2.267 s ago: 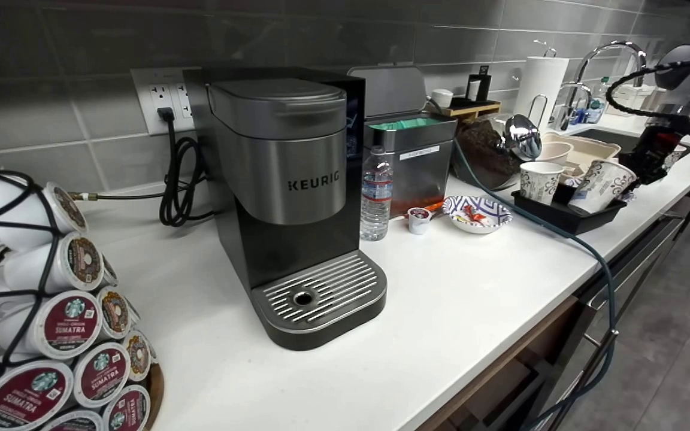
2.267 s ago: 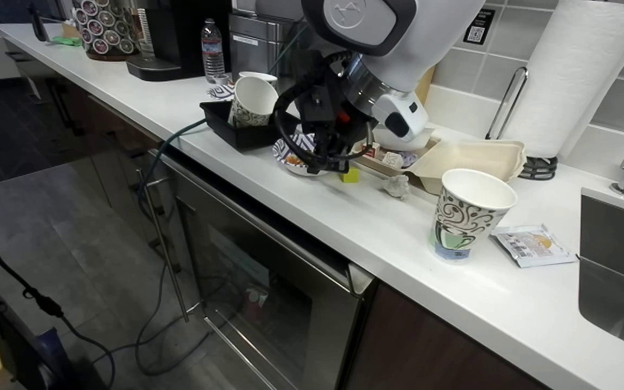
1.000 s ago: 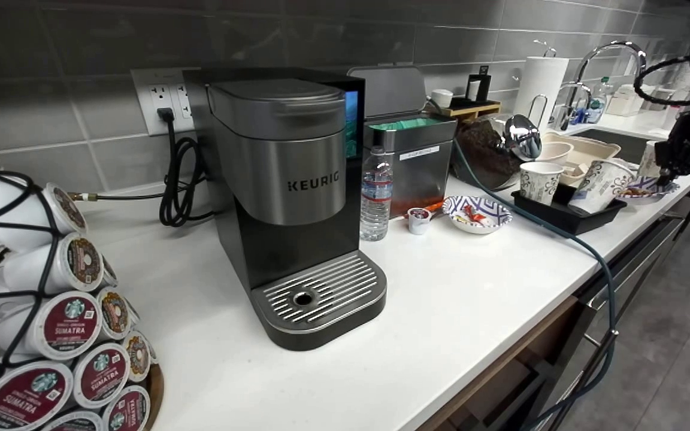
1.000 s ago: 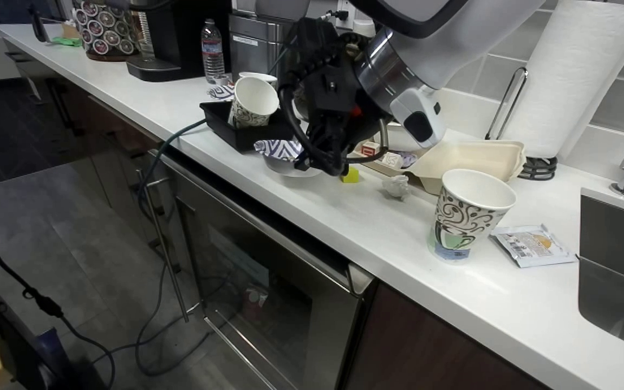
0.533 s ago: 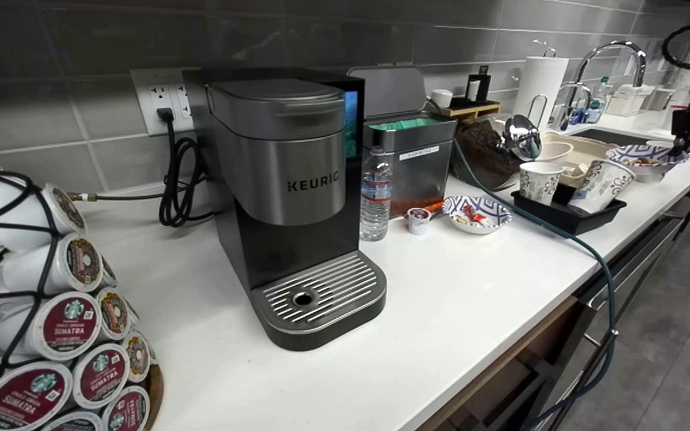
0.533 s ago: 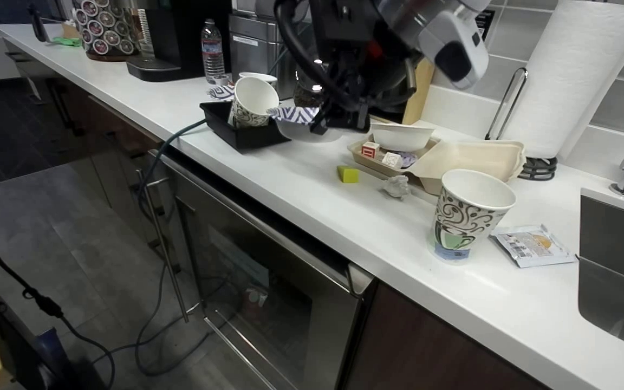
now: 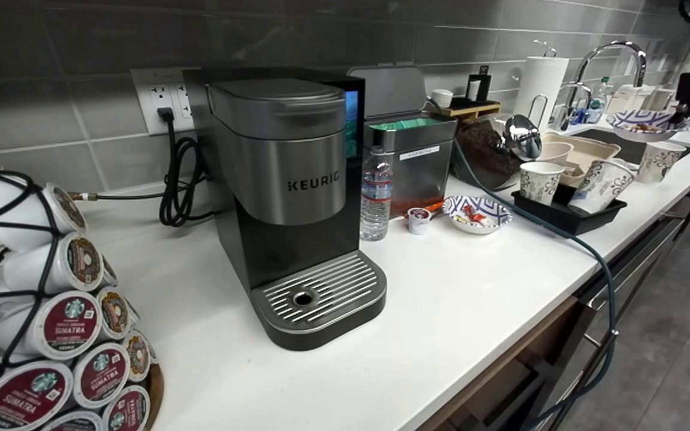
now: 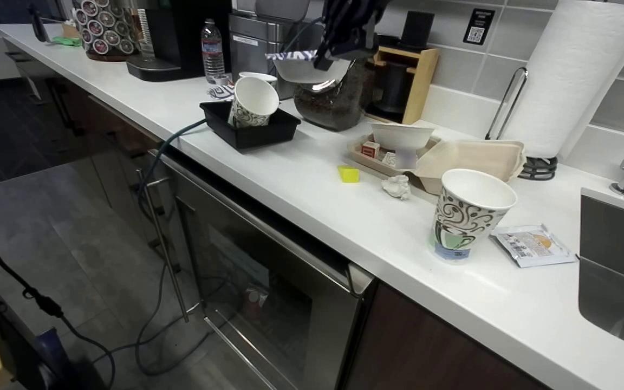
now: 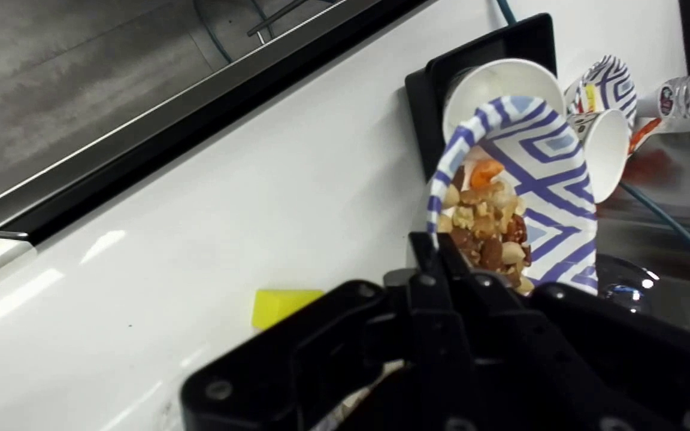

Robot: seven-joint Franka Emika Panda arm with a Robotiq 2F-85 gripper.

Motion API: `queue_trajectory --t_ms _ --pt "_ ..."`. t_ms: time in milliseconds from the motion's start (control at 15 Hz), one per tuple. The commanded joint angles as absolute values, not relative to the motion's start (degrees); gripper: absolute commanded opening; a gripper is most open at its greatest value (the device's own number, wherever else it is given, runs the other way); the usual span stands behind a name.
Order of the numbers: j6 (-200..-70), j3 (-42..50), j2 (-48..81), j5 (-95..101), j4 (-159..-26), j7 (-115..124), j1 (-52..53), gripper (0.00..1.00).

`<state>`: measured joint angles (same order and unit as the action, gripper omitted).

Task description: Move the black tray to the right and move the white bowl to the left

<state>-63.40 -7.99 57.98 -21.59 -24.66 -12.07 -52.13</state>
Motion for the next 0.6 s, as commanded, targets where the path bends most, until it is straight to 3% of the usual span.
queue_trajectory --t_ms 0,533 --pt "-59.97 -10.12 55.02 -23.18 -24.68 -14.14 -52.25 0.01" --pt "-50.62 -10.43 48.84 -21.53 -24.44 -17.21 -47.07 0.01"
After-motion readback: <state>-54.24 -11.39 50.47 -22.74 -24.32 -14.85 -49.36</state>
